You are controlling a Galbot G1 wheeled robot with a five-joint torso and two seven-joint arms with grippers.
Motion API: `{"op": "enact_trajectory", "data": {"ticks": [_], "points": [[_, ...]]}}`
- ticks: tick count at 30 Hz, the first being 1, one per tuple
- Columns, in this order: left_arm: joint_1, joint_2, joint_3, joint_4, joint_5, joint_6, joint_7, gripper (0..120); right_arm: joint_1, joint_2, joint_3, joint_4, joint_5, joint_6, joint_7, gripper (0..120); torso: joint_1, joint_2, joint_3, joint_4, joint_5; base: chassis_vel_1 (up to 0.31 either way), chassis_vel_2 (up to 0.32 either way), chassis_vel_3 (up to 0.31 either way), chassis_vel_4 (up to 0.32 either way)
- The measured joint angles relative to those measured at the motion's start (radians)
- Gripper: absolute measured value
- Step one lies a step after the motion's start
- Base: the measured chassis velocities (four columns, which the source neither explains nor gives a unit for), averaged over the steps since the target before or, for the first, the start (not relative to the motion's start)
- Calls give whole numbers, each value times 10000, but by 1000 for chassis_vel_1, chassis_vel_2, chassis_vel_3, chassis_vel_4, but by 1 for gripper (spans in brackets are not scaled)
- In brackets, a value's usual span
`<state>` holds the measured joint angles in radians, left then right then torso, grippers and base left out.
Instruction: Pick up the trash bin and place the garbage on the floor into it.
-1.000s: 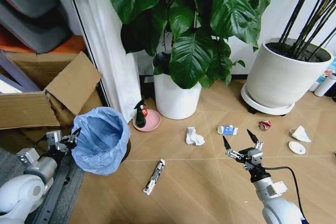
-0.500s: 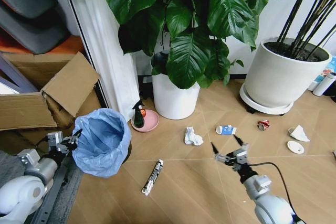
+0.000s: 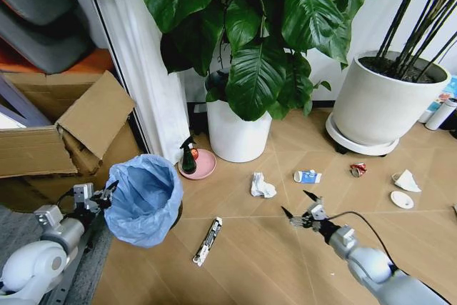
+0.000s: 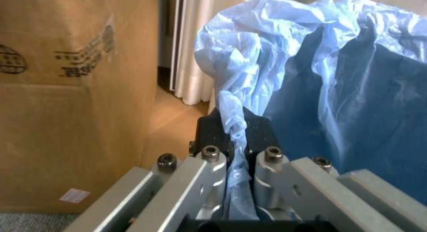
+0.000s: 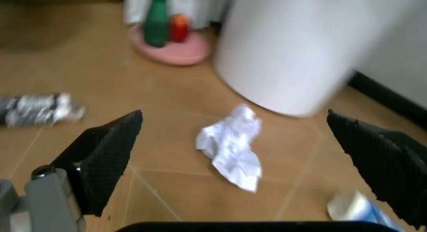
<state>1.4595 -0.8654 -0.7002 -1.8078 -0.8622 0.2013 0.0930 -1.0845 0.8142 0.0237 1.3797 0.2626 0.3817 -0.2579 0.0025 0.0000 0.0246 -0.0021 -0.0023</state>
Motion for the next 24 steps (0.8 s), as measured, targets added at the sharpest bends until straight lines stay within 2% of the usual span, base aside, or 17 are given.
{"op": "enact_trajectory", "data": {"ticks": [2, 4, 6, 7, 8, 10, 11, 12, 15, 17, 22, 24], "points": [[-18, -80, -39, -36, 10, -3, -2, 0, 1008, -210, -1102, -661, 267, 398, -780, 100, 0, 0, 0, -4, 0, 0, 0, 0, 0], [-17, -119, -49, -59, 14, -3, -2, 0, 1369, -181, -1462, -923, 439, 546, -1076, 100, 0, 0, 0, -5, -2, 0, 0, 0, 0], [15, -191, -78, -94, 39, -15, -2, 0, 2226, 64, -2286, -1537, 914, 916, -1695, 100, 0, 0, 0, -9, 3, 0, 0, 0, 0], [34, -207, -87, -104, 52, -22, -2, 0, 2611, 201, -2625, -1811, 1184, 1056, -2011, 100, 1, 0, 1, 0, 14, 0, 0, 0, 0], [34, -207, -87, -104, 52, -22, -2, 0, 2611, 201, -2625, -1811, 1184, 1056, -2011, 100, 1, 0, 1, 0, 14, 0, 0, 0, 0], [87, -206, -188, -104, 87, -48, -2, 0, 3455, 573, -3382, -2622, 1866, 1224, -3232, 100, 1, -1, 1, -7, -5, 0, 0, 0, 0], [98, -191, -221, -103, 89, -50, 0, 0, 3776, 727, -3653, -2860, 2037, 1241, -3556, 100, 2, -1, 3, 0, 0, 0, 0, 0, 0], [93, -153, -297, -103, 83, -63, 5, 0, 4181, 917, -4013, -3137, 2192, 1211, -3918, 100, 1, 0, 0, 2, 13, 0, 0, 0, 0], [81, -97, -379, -88, 38, -77, 0, 0, 4590, 1169, -4438, -3388, 2218, 1052, -4243, 100, 1, -1, 0, 1, -3, 0, 0, 0, 0], [77, -55, -428, -80, 16, -84, 1, 0, 4908, 1437, -4858, -3542, 2248, 774, -4500, 100, 1, 0, 0, -3, 6, 0, 0, 0, 0], [73, -23, -430, -68, 8, -94, 4, 0, 5167, 1547, -5268, -3558, 2490, 352, -5019, 100, 1, -1, 0, -6, 2, 0, 0, 0, 0], [22, -3, -427, -52, -1, -96, 2, 0, 5389, 1579, -5593, -3575, 2803, 69, -5755, 100, 1, 0, 0, -6, 2, 0, 0, 0, 0]]}}
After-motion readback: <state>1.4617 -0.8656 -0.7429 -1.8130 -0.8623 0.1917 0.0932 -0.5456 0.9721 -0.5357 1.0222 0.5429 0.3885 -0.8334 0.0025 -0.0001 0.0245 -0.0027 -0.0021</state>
